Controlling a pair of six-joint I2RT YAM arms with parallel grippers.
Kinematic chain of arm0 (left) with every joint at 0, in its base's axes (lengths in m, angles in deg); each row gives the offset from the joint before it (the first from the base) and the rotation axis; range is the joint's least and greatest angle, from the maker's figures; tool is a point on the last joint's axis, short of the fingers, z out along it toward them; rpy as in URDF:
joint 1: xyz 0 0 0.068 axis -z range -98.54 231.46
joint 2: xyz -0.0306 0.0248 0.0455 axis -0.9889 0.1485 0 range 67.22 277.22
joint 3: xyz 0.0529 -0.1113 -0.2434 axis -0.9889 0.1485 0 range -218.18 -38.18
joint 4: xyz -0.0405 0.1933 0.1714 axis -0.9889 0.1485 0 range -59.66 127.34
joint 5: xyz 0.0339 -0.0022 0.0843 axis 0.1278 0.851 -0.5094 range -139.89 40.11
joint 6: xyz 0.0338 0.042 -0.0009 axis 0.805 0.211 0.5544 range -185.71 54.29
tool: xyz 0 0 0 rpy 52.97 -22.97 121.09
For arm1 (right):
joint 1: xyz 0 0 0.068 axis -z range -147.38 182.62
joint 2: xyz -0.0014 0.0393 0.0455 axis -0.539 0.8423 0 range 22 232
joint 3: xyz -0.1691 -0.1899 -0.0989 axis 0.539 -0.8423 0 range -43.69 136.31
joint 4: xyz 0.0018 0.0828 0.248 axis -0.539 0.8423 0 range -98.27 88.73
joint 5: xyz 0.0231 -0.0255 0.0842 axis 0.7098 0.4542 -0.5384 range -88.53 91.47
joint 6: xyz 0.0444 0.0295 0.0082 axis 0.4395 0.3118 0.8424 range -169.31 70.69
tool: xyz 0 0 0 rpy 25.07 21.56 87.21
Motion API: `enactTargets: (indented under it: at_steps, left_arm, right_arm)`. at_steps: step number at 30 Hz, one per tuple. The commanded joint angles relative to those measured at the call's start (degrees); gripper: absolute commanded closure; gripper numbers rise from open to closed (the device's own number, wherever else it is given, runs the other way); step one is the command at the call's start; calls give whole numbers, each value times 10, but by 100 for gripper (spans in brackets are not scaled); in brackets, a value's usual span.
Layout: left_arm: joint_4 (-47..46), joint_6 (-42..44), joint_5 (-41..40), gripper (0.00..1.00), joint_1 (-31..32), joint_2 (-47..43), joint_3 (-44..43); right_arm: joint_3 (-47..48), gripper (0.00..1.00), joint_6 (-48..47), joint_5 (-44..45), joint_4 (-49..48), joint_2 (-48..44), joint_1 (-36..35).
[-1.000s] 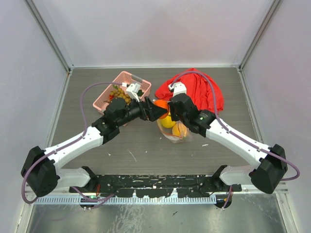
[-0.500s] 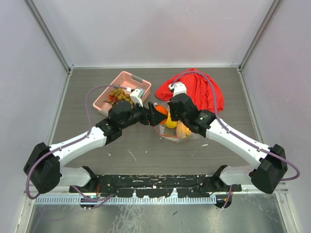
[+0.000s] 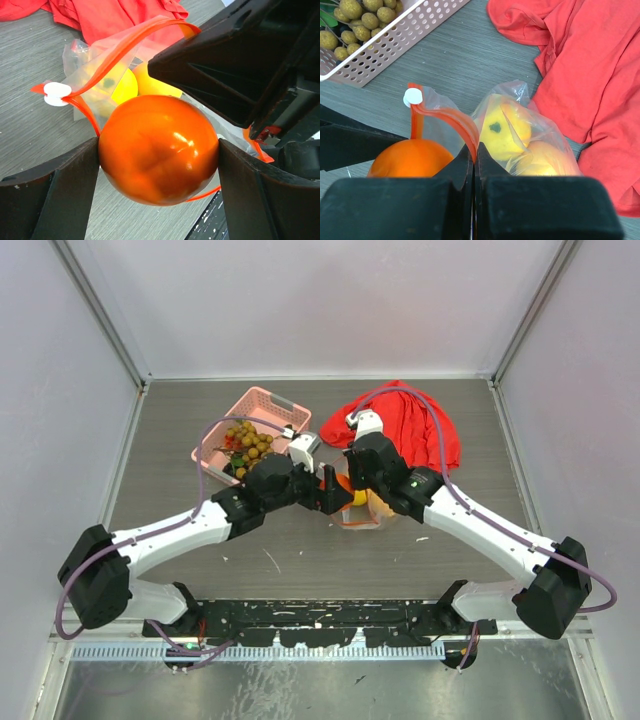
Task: Place the food in the zip-top bag and seal the zipper
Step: Place the fake fruit in the zipper food storage bag.
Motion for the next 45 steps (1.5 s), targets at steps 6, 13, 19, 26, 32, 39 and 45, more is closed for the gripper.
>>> enactTargets:
  at_steps: [6, 13, 19, 26, 32, 39, 45]
  left_arm:
    - [-72, 81, -55, 23, 55, -58, 3]
    - [-134, 160, -51, 23, 61, -72, 37]
    - [-177, 236, -88, 18, 62, -79, 56]
    - [-161, 239, -105, 14, 61, -44, 50]
    - [-134, 230, -101, 0, 62, -44, 39]
    - [-91, 216, -87, 2, 61, -61, 25]
    - [-65, 206, -77, 2, 61, -73, 20]
  right_arm:
    - [9, 97, 21, -18, -46, -15, -3]
    - [24, 96, 18, -29, -37, -17, -3]
    - [27, 96, 18, -57, -32, -11, -3]
    - [25, 95, 17, -60, -33, -17, -3]
    - [22, 93, 17, -60, -34, -19, -3]
    - [21, 92, 16, -57, -37, -21, -3]
    - [20, 92, 17, -59, -38, -20, -3]
